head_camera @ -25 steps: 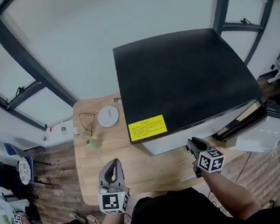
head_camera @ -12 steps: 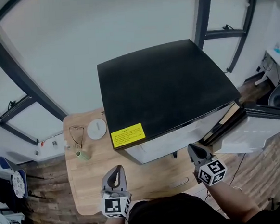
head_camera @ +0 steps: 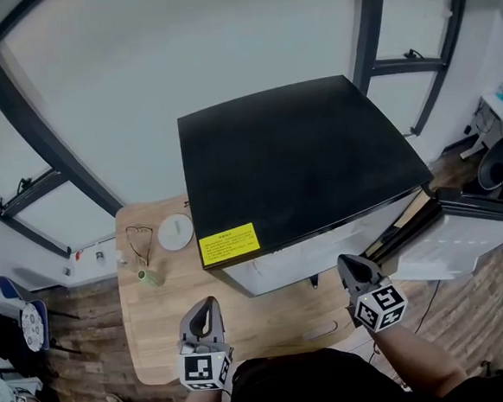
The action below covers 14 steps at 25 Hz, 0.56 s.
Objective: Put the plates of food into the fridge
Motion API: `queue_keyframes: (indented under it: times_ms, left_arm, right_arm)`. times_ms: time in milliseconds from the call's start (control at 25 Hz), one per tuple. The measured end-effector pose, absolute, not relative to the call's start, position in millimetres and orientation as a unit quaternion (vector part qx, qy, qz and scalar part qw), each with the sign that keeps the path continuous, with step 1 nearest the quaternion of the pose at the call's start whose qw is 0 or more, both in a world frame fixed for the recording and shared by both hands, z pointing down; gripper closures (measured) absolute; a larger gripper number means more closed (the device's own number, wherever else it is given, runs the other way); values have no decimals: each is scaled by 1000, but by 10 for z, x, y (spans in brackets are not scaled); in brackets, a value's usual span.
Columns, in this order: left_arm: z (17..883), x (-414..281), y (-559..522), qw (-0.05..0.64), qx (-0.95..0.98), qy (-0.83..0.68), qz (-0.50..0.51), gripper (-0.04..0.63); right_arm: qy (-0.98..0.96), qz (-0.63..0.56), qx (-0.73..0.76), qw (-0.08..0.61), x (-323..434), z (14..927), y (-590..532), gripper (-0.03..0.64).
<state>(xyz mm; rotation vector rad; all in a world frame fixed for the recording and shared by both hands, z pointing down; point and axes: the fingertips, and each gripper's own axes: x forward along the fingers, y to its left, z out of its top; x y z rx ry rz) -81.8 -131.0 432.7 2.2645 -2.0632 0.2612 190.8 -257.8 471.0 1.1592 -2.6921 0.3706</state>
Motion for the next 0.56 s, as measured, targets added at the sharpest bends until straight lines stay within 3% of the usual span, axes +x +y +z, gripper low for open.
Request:
queue_keyframes:
  times_ms: [560]
  left_arm:
    - [4243, -830, -1352, 24, 732, -676, 82, 592]
  right_arm:
    - [-906, 130, 396, 76, 1880, 4664, -2644, 597]
